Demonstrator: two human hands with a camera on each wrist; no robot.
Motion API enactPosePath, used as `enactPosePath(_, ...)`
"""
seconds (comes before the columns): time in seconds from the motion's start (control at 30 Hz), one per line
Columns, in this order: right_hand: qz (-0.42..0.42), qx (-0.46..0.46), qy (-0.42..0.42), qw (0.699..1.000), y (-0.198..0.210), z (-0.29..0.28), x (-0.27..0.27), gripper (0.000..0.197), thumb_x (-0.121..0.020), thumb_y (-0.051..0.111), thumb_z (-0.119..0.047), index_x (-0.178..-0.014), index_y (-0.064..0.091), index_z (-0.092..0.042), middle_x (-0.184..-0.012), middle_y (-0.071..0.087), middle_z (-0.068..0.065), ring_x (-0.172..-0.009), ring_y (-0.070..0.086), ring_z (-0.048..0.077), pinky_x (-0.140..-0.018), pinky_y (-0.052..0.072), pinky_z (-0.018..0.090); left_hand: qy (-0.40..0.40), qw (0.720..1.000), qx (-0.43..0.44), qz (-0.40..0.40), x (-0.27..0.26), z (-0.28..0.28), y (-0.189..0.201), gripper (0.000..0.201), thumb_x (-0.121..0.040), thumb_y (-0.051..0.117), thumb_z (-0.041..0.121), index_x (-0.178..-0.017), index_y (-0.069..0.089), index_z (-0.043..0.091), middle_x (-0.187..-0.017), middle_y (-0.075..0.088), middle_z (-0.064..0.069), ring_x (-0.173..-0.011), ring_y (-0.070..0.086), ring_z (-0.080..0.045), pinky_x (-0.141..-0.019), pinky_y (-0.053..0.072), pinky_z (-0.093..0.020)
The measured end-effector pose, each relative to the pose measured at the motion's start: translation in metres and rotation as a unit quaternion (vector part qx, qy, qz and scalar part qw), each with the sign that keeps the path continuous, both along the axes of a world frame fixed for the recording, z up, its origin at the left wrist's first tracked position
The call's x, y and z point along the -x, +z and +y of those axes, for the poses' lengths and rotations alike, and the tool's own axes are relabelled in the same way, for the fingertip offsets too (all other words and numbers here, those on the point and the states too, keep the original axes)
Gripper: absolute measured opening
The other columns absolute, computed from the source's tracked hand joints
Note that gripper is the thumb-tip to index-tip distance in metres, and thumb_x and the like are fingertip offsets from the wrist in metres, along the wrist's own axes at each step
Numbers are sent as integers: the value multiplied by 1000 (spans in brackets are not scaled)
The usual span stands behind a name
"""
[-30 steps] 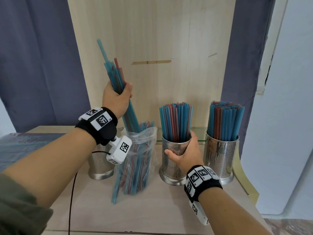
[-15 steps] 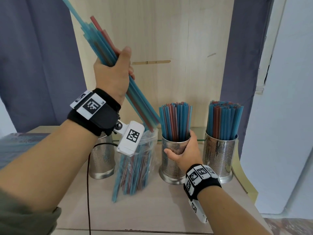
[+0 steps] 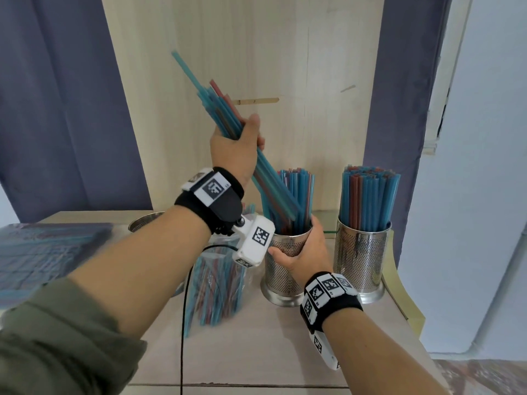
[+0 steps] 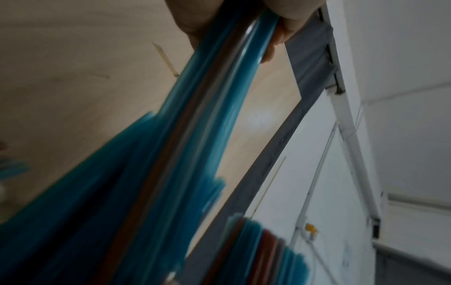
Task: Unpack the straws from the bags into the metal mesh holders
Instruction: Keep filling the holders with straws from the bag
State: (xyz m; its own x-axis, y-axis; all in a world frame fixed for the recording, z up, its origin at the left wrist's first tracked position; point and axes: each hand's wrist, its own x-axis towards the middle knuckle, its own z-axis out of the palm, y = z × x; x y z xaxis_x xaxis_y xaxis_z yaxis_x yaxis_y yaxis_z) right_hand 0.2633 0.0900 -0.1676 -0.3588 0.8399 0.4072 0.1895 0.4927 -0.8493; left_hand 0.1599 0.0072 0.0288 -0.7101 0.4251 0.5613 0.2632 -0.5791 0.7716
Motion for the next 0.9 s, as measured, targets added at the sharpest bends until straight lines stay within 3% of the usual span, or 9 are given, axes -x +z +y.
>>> enactPosePath(0.17, 11, -5, 3, 1000, -1, 1, 1, 122, -57, 90, -49, -152, 19, -20, -146, 42, -3, -135, 42, 13, -114, 40, 37, 42, 994, 76, 74, 6, 16, -32, 23, -88, 66, 17, -89, 66, -5, -62, 62, 9, -50, 57, 1, -51, 46, -15)
enactPosePath(0.3, 18, -12, 3, 1000, -1, 0, 1, 118, -57, 90, -47, -151, 23, -20, -144, 44, -3, -134, 43, 13, -113, 41, 39, 32, 984, 133, 112, 9, 22, -52, 16, -86, 70, 18, -75, 65, 9, -62, 62, 4, -52, 59, -2, -51, 47, -18)
enactPosePath(0.37, 22, -10, 6, 1000, -1, 0, 2, 119, -56, 90, -48, -150, 23, -21, -143, 44, -3, -134, 43, 13, -113, 41, 39, 17, 979, 152, 134, 11, 25, -58, 15, -85, 71, 20, -76, 65, 10, -69, 65, -1, -61, 63, -7, -56, 51, -21)
enactPosePath(0.43, 27, -5, 7, 1000, -2, 1, 2, 119, -55, 90, -48, -150, 24, -22, -143, 44, -4, -134, 43, 12, -113, 41, 39, 2, 971, 177, 159, 15, 31, -64, 25, -82, 74, 28, -87, 67, 5, -81, 69, -5, -72, 67, -11, -61, 53, -22)
enactPosePath(0.53, 27, -7, 6, 1000, -3, 1, 2, 118, -55, 90, -47, -150, 24, -21, -142, 44, -3, -134, 43, 12, -114, 40, 38, 15, 956, 224, 189, 20, 41, -75, 55, -65, 77, 55, -101, 64, 16, -101, 66, -9, -89, 68, -14, -74, 60, -31)
enactPosePath(0.63, 26, -5, 9, 1000, -2, 2, 2, 118, -55, 89, -48, -149, 24, -22, -142, 44, -3, -133, 44, 12, -113, 41, 38, 38, 944, 248, 216, 24, 48, -81, 63, -58, 76, 61, -108, 57, 27, -111, 61, -5, -99, 64, -15, -83, 58, -39)
enactPosePath(0.77, 23, -13, 4, 1000, -1, 0, 1, 117, -57, 90, -45, -150, 24, -21, -141, 44, -4, -132, 44, 11, -113, 41, 35, 79, 930, 235, 272, 23, 45, -74, 74, -60, 82, 49, -119, 46, 24, -114, 57, 2, -105, 59, -14, -93, 53, -40)
enactPosePath(0.83, 21, -16, 3, 1000, 0, -1, 0, 117, -57, 90, -45, -150, 24, -21, -141, 44, -4, -132, 44, 11, -112, 40, 33, 76, 927, 224, 292, 24, 43, -71, 100, -61, 88, 38, -138, 26, 22, -130, 48, 0, -117, 53, -14, -102, 46, -33)
enactPosePath(0.9, 18, -17, 1, 1000, 1, -2, -1, 117, -59, 91, -41, -151, 24, -20, -142, 42, -3, -132, 43, 11, -111, 38, 28, 111, 915, 194, 336, 26, 40, -67, 130, -57, 91, 39, -148, -1, 25, -151, 24, -7, -137, 34, -20, -112, 32, -33)
